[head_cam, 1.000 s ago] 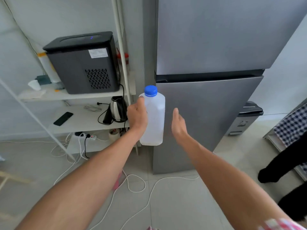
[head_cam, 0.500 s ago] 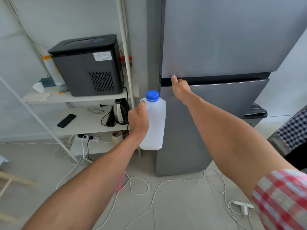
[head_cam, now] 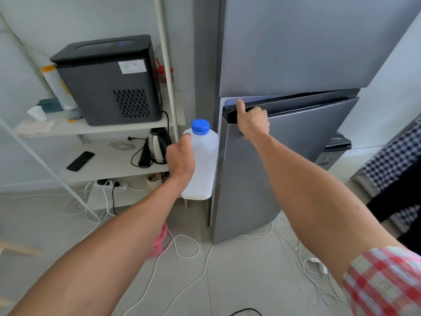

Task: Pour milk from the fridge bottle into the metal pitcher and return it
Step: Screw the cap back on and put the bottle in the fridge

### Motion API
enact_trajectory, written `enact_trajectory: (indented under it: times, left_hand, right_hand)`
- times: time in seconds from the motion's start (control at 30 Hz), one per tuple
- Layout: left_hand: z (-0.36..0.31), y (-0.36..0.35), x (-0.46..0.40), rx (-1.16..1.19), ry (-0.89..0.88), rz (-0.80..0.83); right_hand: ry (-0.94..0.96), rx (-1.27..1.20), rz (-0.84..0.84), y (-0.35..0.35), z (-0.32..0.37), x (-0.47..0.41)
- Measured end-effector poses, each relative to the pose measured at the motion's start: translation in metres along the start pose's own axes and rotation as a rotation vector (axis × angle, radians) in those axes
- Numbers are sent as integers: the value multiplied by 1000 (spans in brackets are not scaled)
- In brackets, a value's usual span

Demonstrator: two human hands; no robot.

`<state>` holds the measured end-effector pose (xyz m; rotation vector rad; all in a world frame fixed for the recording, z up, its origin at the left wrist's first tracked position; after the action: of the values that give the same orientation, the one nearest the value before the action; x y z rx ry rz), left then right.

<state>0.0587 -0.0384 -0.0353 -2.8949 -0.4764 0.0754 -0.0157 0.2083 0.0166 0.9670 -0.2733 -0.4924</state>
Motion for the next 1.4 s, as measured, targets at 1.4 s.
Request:
enact_trajectory:
  times: [1.4]
  left_hand:
    - [187,-153,135,429,625,-3]
  right_hand:
    - [-245,673,-697,181,-233,153]
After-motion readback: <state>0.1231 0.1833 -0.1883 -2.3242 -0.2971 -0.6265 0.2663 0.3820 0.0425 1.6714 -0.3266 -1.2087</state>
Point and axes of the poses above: each hand's wrist, its own x-axis away from the middle knuckle, its own y-axis out of the back of the hand, z = x × y, the point moved 7 cm from there along -x, towards the middle knuckle, and after that the axes turned 13 degrees about x, right-handed, at the moved point
